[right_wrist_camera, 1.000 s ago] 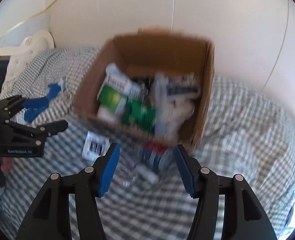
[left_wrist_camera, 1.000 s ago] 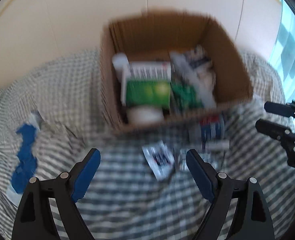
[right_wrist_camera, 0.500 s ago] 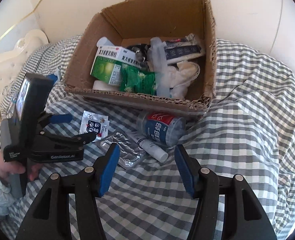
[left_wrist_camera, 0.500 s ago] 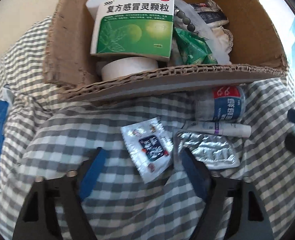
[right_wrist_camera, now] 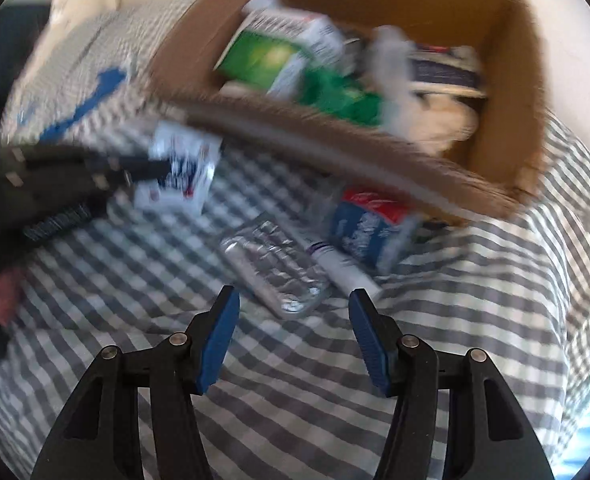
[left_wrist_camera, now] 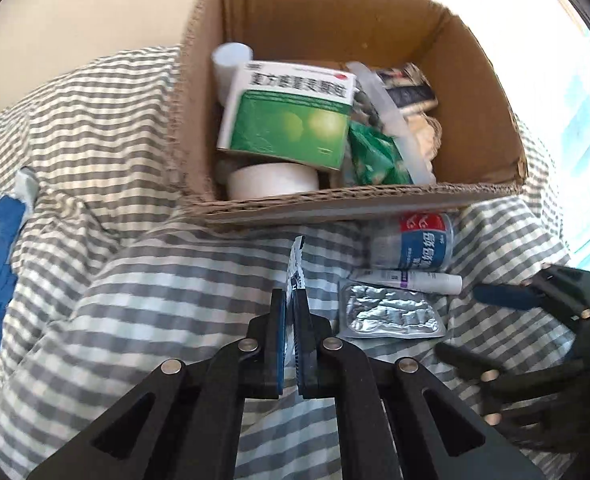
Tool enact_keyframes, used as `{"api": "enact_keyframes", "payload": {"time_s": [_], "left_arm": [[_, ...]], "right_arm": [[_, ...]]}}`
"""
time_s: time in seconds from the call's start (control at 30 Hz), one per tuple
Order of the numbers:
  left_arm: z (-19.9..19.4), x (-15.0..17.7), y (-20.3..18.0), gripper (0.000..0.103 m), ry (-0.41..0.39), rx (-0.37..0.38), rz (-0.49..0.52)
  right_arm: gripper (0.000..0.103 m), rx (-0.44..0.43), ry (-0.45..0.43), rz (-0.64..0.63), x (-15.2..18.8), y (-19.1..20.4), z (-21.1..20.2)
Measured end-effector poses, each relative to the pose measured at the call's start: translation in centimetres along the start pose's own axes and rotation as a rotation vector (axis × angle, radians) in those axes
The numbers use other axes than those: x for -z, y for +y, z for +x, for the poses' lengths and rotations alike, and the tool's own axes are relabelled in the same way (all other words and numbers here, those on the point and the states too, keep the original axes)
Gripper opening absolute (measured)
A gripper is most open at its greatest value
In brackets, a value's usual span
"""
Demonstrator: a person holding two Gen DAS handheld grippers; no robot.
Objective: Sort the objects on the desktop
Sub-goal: 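Grasp the white sachet with the left gripper while the right gripper grasps the blister pack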
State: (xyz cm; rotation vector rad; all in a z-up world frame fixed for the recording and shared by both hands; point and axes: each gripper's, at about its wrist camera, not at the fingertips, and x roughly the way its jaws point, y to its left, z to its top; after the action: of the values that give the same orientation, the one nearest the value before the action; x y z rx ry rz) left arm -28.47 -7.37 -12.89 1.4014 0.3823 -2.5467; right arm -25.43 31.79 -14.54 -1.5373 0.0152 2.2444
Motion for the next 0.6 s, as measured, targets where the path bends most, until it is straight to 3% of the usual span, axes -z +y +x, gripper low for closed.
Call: {"api": "enact_keyframes", "payload": {"time_s": [0.33, 0.5, 0.6], "left_arm": [[1.3, 0.0, 2.0, 0.004, 0.029, 0.032, -0.063], [1.7, 0.1, 2.3, 0.004, 0.043, 0.038, -0.069], [1.8, 0.2, 2.3, 0.004, 0.051, 0.037, -0.069]], "right_arm": [[0.056, 0.097, 0.150, -0.192, -1.3, 3.5, 5.2], [0.027, 0.156, 0.143, -0.235, -2.3, 3.4, 6.4], [0.025, 0.180, 0.144, -0.264, -2.2, 3.5, 6.7]]}}
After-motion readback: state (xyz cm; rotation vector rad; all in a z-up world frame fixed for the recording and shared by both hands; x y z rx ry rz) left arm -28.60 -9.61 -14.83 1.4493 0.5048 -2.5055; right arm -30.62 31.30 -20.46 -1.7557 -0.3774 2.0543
